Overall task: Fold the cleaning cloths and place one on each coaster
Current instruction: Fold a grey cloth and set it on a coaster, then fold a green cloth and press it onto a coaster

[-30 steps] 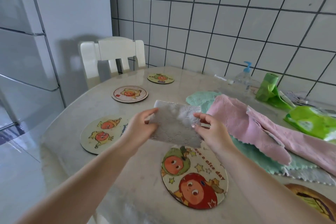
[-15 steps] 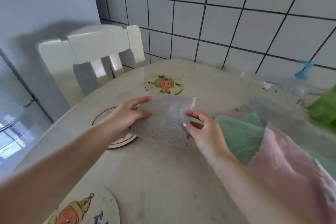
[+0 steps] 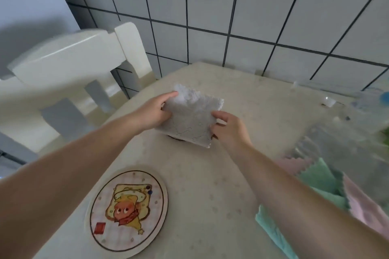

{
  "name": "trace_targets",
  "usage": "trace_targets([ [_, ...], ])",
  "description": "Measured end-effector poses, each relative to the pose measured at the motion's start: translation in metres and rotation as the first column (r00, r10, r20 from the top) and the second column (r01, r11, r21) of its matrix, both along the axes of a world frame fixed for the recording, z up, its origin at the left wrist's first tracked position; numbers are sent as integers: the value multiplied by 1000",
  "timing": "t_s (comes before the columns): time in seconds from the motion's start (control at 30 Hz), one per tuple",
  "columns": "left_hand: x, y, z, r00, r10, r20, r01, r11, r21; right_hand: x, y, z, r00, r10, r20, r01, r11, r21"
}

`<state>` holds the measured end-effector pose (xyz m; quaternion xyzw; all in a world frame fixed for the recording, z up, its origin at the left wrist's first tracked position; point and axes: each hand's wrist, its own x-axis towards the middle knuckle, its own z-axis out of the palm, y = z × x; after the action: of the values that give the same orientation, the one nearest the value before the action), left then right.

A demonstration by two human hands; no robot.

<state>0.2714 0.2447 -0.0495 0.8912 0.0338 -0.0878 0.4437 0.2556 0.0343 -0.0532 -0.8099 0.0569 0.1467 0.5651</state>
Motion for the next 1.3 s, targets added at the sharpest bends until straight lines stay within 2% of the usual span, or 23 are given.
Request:
trace_targets([
  [0.2,27,10,-23,999,-43,-9,43,990,131,25,16,-20,999,35,7,-34,995,-90],
  [0.3,29,10,-27,994,-105,-11,103,936,337,24,21,-26,995,97,37,-86,966,-245],
  [0.37,24,4,-27,983,-157,99,80,840,537,24,22,-25,974,197,114,-131,894,-428],
  [0.43,18,-3,-28,937,-259,235,61,782,621,25,22,-27,929,324,180,-150,772,-617],
  [0.5,16,-9,-35,919,-337,203,119,731,672,24,25,-32,876,439,198,-173,671,-721],
  [0.6,15,-7,-56,944,-326,56,191,674,714,20,27,-47,863,497,93,-246,575,-780],
  [0.7,12,-2,-68,948,-311,61,182,690,701,16,22,-55,872,487,55,-251,540,-803],
  [0.8,14,-5,-65,955,-293,33,185,683,707,15,19,-50,880,475,12,-285,549,-786],
  [0.87,14,-9,-56,962,-272,13,182,677,714,13,16,-38,887,460,26,-281,585,-760],
  [0.93,6,-17,-48,958,-279,62,161,708,687,3,7,-23,893,434,115,-227,658,-718],
  [1.03,-22,-39,-38,920,-296,257,124,841,527,-29,-13,-2,895,385,224,-170,761,-626],
  [1.1,-46,-63,-32,884,-316,345,161,898,410,-57,-33,8,904,341,258,-145,812,-565],
  [1.3,-111,-152,-18,805,-329,493,285,944,165,-149,-112,30,929,231,291,-45,847,-530],
])
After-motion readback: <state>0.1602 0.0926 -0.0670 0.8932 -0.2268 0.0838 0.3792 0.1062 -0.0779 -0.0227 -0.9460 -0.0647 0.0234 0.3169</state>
